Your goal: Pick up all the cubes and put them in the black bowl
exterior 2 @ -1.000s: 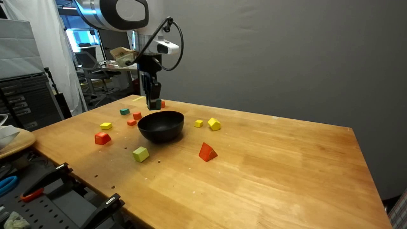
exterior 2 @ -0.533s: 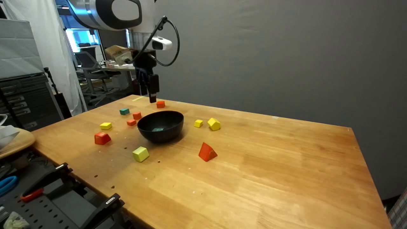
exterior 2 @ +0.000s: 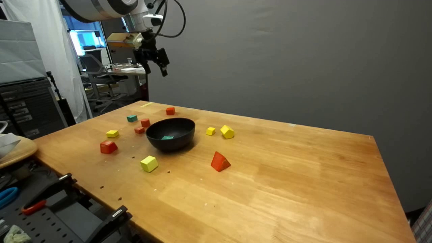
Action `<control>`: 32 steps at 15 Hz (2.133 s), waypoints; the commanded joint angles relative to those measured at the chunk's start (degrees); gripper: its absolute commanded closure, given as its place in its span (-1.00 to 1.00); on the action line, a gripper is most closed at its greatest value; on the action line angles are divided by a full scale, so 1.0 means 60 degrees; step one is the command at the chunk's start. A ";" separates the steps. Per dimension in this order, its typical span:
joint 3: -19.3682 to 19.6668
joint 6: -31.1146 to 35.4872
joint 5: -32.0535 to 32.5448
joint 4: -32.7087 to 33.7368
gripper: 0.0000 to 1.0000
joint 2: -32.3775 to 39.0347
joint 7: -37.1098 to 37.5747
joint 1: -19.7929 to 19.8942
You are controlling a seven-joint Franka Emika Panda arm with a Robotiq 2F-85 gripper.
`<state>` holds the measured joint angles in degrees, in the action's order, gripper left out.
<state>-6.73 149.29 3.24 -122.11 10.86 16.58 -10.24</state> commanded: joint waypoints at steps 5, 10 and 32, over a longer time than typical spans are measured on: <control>-0.0179 0.0086 -0.0180 0.1942 -1.00 0.1937 -0.1176 -0.0260; 0.0294 0.0404 0.0505 0.2665 -1.00 0.3140 -0.1176 -0.0541; 0.0121 -0.0589 0.1008 0.7219 0.17 0.7575 -0.4126 -0.0962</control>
<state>-7.48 147.26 7.72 -82.81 54.43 -8.49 -14.95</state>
